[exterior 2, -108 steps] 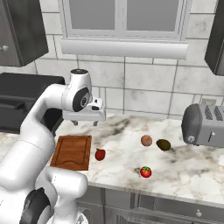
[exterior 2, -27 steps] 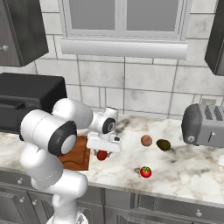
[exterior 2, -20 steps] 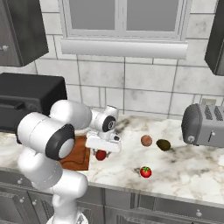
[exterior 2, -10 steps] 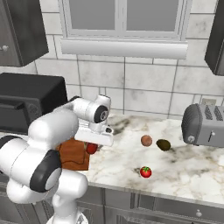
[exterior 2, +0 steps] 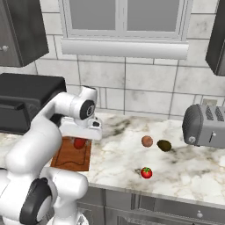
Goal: Place the avocado, onion, tomato, and bell pepper on the cutting board.
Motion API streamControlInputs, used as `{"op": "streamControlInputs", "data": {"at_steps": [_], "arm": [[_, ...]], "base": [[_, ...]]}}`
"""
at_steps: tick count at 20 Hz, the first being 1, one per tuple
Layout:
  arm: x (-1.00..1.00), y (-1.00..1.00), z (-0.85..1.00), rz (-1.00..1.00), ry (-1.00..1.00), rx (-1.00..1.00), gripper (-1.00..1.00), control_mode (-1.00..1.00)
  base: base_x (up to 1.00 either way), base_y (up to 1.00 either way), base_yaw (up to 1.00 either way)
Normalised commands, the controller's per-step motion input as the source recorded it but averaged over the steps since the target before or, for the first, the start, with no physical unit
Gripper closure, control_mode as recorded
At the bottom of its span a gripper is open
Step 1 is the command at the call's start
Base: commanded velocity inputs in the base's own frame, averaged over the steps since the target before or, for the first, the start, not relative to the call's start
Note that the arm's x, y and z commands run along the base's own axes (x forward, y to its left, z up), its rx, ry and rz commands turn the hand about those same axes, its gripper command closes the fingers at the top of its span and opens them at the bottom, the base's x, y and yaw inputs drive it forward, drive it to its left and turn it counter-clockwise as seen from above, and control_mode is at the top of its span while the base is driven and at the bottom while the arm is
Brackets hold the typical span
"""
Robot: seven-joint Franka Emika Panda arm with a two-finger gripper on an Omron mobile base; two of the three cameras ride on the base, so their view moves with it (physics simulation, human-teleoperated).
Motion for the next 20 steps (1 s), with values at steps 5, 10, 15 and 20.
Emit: {"op": "streamControlInputs", "data": {"at_steps": [5,10,15,20], "arm": [[0.17,0.53,-0.02,0.0,-0.16,0.0,1.0,-1.0],[0.35,0.4,0.0,0.0,-0.17,0.0,1.0,-1.0],[0.29,0.25,-0.02,0.0,-0.11,-0.01,1.0,-1.0],[0.23,0.13,-0.25,0.0,0.0,0.0,1.0,-1.0]], "base": [[0.0,0.0,0.0],[0.0,0.0,0.0],[0.0,0.0,0.0],[0.0,0.0,0.0]]}}
